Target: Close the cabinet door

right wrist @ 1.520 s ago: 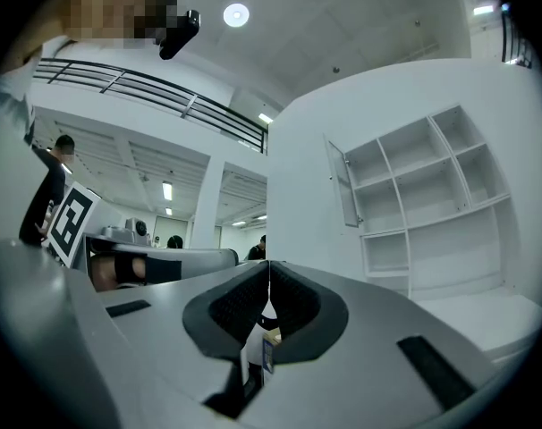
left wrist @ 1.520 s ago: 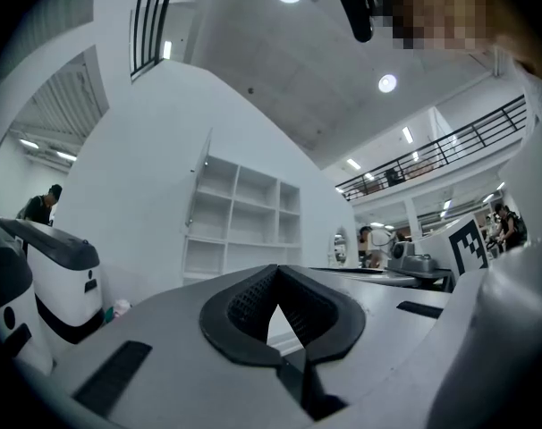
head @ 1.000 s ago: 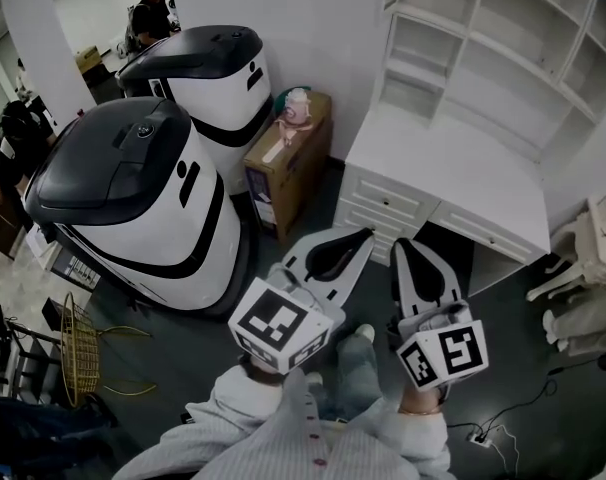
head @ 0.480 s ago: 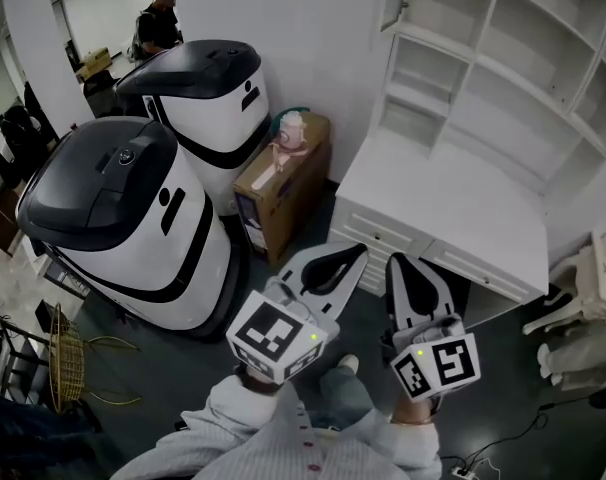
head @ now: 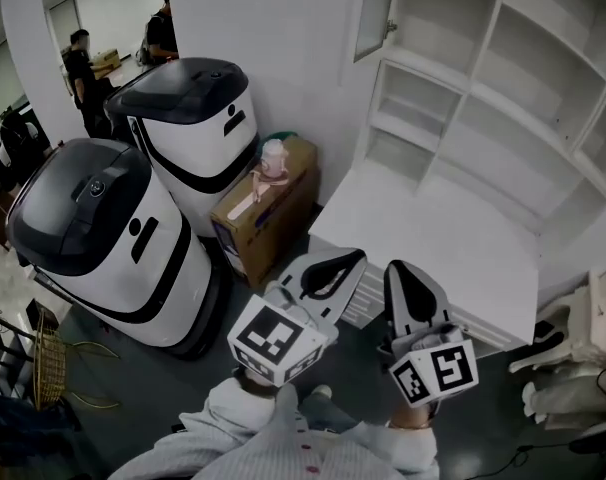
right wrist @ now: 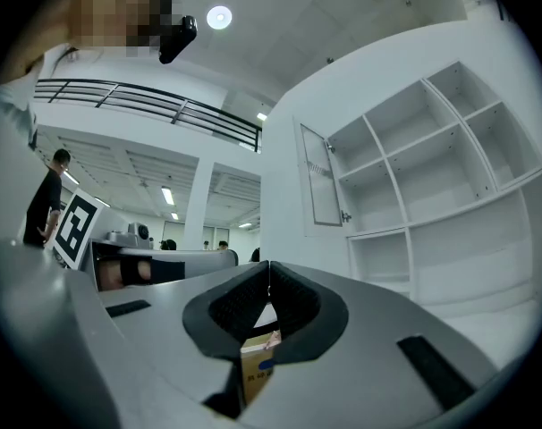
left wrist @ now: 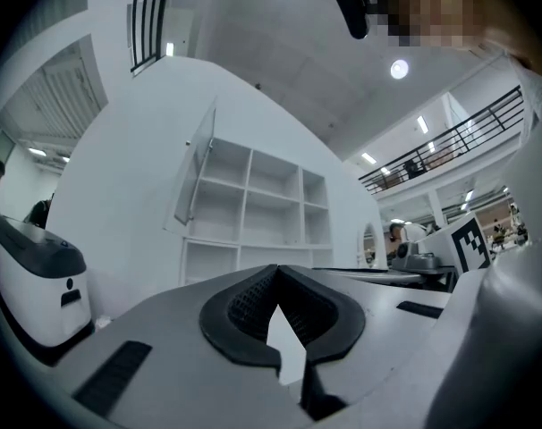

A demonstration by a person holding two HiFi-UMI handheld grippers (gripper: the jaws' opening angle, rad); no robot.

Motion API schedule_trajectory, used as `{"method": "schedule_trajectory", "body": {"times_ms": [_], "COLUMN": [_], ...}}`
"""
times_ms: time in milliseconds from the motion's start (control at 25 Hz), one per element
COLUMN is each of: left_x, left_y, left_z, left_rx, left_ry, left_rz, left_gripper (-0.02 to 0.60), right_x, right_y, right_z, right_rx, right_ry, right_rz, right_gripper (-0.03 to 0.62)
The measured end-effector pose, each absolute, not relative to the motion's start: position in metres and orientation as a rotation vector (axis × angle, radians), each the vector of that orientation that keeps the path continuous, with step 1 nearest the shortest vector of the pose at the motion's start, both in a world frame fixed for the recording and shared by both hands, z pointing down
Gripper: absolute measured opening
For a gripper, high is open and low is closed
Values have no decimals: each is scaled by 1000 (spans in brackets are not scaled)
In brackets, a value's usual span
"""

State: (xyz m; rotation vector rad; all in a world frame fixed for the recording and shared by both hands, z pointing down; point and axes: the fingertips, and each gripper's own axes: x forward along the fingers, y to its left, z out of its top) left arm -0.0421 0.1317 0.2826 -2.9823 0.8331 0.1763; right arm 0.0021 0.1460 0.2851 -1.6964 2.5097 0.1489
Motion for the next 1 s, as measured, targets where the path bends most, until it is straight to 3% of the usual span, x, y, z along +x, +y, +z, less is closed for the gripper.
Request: {"method": "schedule_trajectory", "body": {"times_ms": [360, 1000], "left_x": [7, 23], "left_y": [87, -12], "left_z": [285, 295], "left_rx": [-2948, -2957], "left_ry": [921, 1000], "left_rz": [158, 131], "left_gripper": [9, 9], "right_x": [54, 84], "right_y": [103, 10], "right_z": [291, 308], "right_rx": [-1633, -1646], "right_ry": [2547, 2564], "right_rz": [131, 63], "right_gripper": [15, 15]}}
